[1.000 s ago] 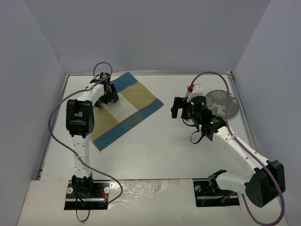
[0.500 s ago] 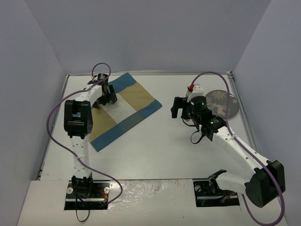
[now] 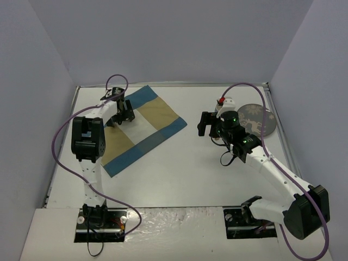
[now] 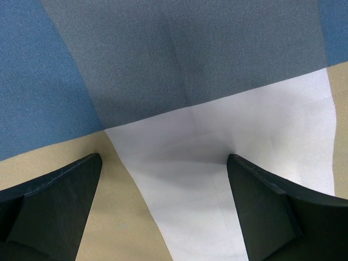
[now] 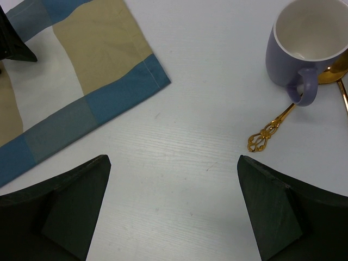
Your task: Set the dinner table for one person
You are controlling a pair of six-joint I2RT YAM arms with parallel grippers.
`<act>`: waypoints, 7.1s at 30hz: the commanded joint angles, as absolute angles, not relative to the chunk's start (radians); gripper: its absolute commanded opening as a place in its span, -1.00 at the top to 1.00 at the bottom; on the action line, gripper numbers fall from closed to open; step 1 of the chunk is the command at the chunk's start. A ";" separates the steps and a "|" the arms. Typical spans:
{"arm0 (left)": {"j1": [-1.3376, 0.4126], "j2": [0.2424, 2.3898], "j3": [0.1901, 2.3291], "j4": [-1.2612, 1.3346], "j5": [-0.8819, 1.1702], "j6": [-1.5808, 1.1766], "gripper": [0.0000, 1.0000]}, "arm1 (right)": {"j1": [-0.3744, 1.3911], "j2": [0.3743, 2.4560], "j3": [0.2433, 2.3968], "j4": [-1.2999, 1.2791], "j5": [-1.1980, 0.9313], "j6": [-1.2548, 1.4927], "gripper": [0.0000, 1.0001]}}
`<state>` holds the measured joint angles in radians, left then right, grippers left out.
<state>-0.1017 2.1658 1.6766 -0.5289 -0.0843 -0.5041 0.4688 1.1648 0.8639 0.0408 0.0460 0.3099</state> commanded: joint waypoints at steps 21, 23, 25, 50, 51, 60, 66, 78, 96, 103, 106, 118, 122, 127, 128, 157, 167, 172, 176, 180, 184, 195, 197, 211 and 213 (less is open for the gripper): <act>-0.112 1.855 1.743 -0.710 -0.062 -0.474 -0.94 | 0.413 1.074 0.877 0.094 0.117 0.364 -1.00; -0.114 1.783 1.753 -0.742 -0.059 -0.452 -0.94 | 0.394 1.049 0.869 0.091 0.131 0.386 -1.00; -0.114 1.704 1.733 -0.748 -0.056 -0.418 -0.94 | 0.356 1.022 0.860 0.081 0.156 0.410 -1.00; -0.221 1.002 1.079 -0.530 -0.077 -0.248 -0.94 | -0.296 1.172 0.511 0.398 0.015 0.863 -1.00; -0.226 1.002 1.080 -0.533 -0.096 -0.245 -0.94 | -0.300 1.187 0.506 0.420 0.030 0.874 -1.00; -0.232 1.003 1.080 -0.543 -0.125 -0.245 -0.94 | -0.348 1.358 0.451 0.678 -0.054 0.987 -0.99; -0.232 1.013 1.081 -0.548 -0.127 -0.244 -0.94 | -0.348 1.439 0.453 0.776 -0.064 1.022 -0.93; -0.227 1.024 1.085 -0.557 -0.150 -0.249 -0.94 | -0.353 1.653 0.454 0.944 -0.092 1.173 -0.86; -0.222 1.025 1.088 -0.561 -0.165 -0.252 -0.94 | -0.386 1.834 0.505 0.950 -0.113 1.259 -0.50; -0.222 1.030 1.086 -0.560 -0.163 -0.250 -0.94 | -0.403 1.865 0.512 0.951 -0.137 1.271 0.17; -0.222 1.031 1.086 -0.559 -0.162 -0.250 -0.94 | -0.414 1.871 0.507 0.975 -0.155 1.283 0.43; -0.219 1.035 1.082 -0.554 -0.152 -0.252 -0.94 | -0.464 1.786 0.483 1.122 -0.242 1.358 1.00; -0.219 1.034 1.081 -0.552 -0.152 -0.252 -0.94 | -0.466 1.685 0.490 1.136 -0.250 1.388 1.00; -0.215 1.035 1.080 -0.550 -0.144 -0.252 -0.94 | -0.468 1.583 0.510 1.150 -0.247 1.411 1.00; -0.214 1.035 1.080 -0.550 -0.144 -0.253 -0.94 | -0.468 1.567 0.512 1.156 -0.246 1.417 1.00; -0.185 1.047 1.080 -0.544 -0.122 -0.289 -0.94 | -0.078 1.485 0.892 1.003 -0.483 1.302 1.00; -0.165 1.033 1.081 -0.557 -0.164 -0.306 -0.94 | 0.304 1.714 1.085 0.943 -0.489 1.272 1.00; -0.155 1.023 1.085 -0.564 -0.196 -0.314 -0.94 | 0.429 1.857 1.160 0.965 -0.491 1.271 1.00; -0.150 1.017 1.084 -0.566 -0.213 -0.318 -0.94 | 0.511 1.971 1.238 0.982 -0.496 1.268 1.00; -0.147 1.014 1.084 -0.567 -0.218 -0.321 -0.94 | 0.566 2.054 1.308 0.989 -0.499 1.254 1.00; -0.146 1.011 1.083 -0.568 -0.218 -0.322 -0.94 | 0.606 2.117 1.363 1.019 -0.495 1.244 1.00; -0.145 1.008 1.083 -0.565 -0.215 -0.320 -0.94 | 0.654 2.243 1.448 1.042 -0.494 1.250 1.00; -0.144 1.008 1.083 -0.564 -0.215 -0.319 -0.94 | 0.660 2.259 1.460 1.046 -0.496 1.252 1.00; -0.144 1.006 1.081 -0.563 -0.210 -0.316 -0.94 | 0.672 2.312 1.460 1.034 -0.499 1.252 1.00; -0.144 1.008 1.081 -0.561 -0.207 -0.315 -0.94 | 0.673 2.312 1.444 1.034 -0.499 1.255 1.00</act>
<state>-0.1501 1.0283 1.0500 -0.5968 -0.1927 -0.3111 0.6628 2.3667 1.3914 0.8130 -0.4618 1.2297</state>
